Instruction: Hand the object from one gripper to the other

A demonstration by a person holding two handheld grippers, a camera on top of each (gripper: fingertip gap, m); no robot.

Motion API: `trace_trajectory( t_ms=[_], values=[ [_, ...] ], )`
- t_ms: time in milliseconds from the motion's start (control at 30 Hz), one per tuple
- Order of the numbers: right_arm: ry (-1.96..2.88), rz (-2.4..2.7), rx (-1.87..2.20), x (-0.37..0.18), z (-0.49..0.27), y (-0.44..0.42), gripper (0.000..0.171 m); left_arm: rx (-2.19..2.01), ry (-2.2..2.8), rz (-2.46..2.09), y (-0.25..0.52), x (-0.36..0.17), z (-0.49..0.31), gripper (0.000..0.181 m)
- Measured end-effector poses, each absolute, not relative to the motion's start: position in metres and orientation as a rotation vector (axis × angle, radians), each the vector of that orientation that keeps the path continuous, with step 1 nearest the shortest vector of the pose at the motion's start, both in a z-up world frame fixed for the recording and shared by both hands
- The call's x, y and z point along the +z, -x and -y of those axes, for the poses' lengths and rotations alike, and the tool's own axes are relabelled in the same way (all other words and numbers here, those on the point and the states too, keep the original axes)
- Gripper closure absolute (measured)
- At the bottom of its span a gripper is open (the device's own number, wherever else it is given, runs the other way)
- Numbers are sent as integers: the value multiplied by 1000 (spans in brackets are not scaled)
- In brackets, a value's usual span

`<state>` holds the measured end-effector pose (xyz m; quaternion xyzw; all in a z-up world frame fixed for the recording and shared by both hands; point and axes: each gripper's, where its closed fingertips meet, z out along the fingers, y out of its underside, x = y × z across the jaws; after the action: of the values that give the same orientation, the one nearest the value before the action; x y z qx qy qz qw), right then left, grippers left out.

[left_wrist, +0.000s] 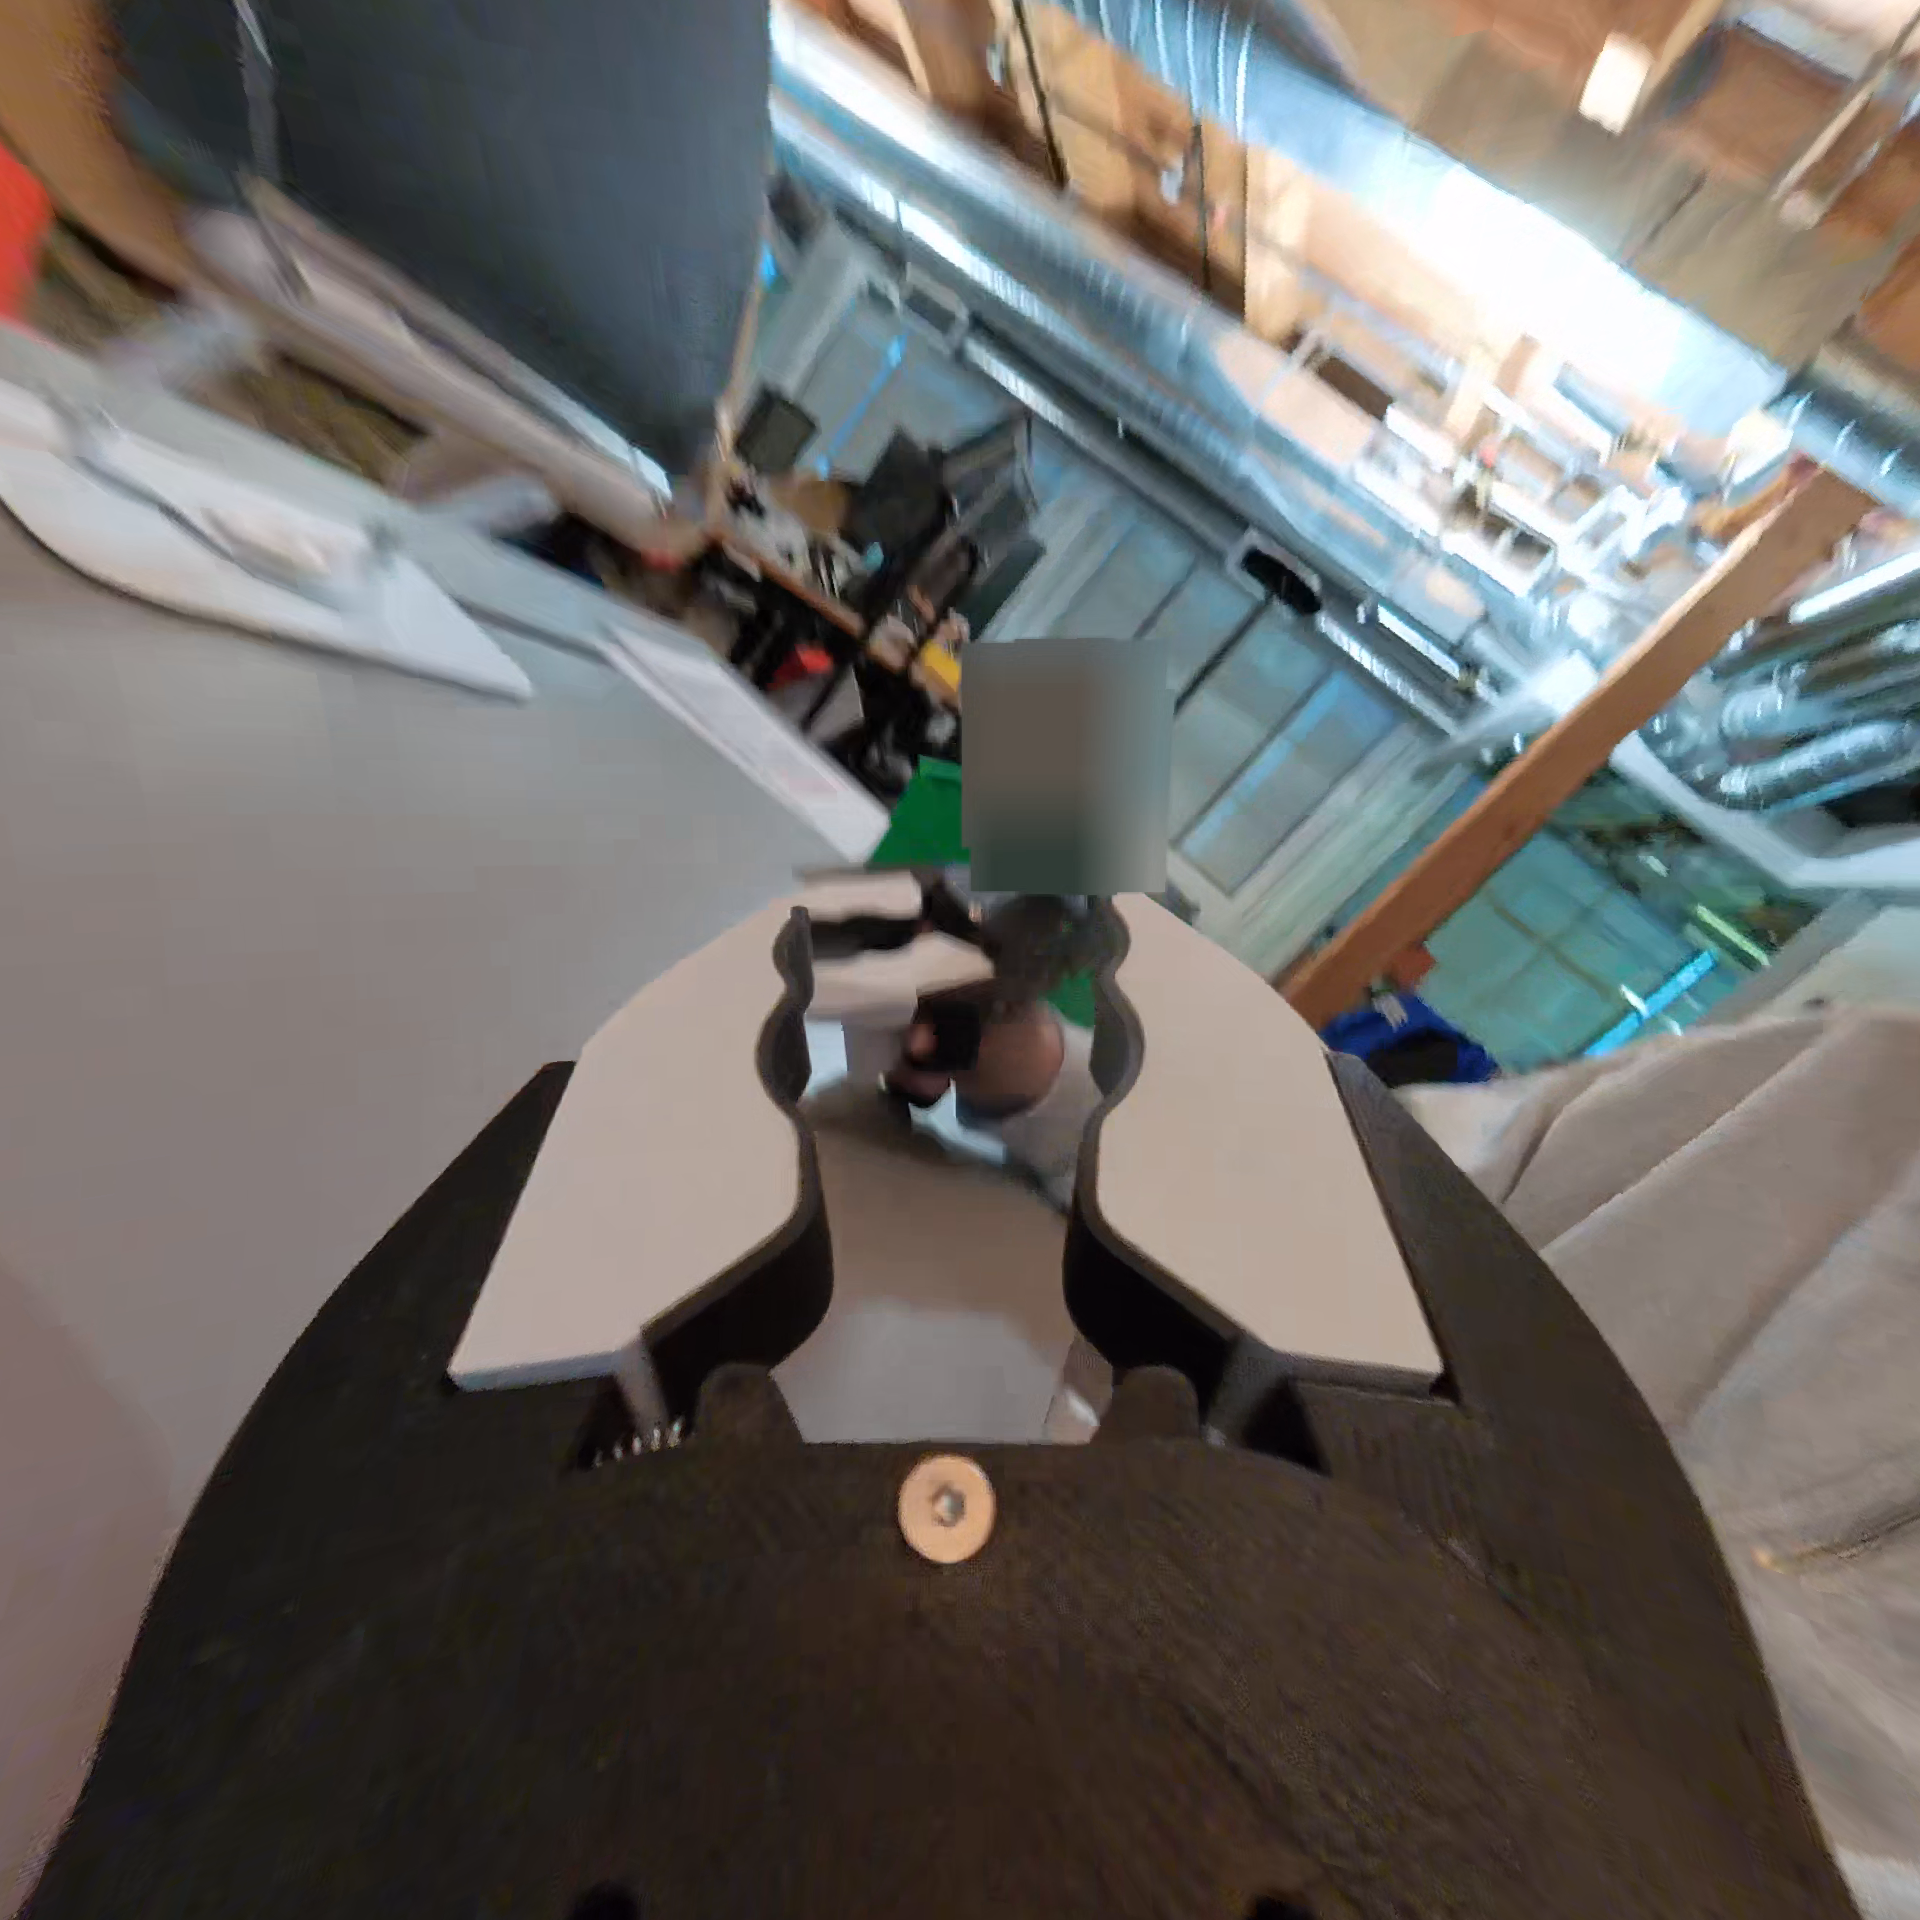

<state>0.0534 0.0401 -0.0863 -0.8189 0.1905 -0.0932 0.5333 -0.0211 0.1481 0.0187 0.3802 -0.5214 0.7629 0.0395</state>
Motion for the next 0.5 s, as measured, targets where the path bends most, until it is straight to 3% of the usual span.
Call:
trace_trajectory(
  t_ms=[200,333,500],
  values=[
    [1986,-386,-269,-89,-43,-45,140,2738,-1457,1454,-6,108,-291,128],
    [2038,-325,-351,-95,-44,-36,141,2206,-2188,1831,-47,51,-362,126],
    [2051,-358,-363,-98,-41,-28,141,1436,-2225,2046,-56,-44,-337,115]
  ],
)
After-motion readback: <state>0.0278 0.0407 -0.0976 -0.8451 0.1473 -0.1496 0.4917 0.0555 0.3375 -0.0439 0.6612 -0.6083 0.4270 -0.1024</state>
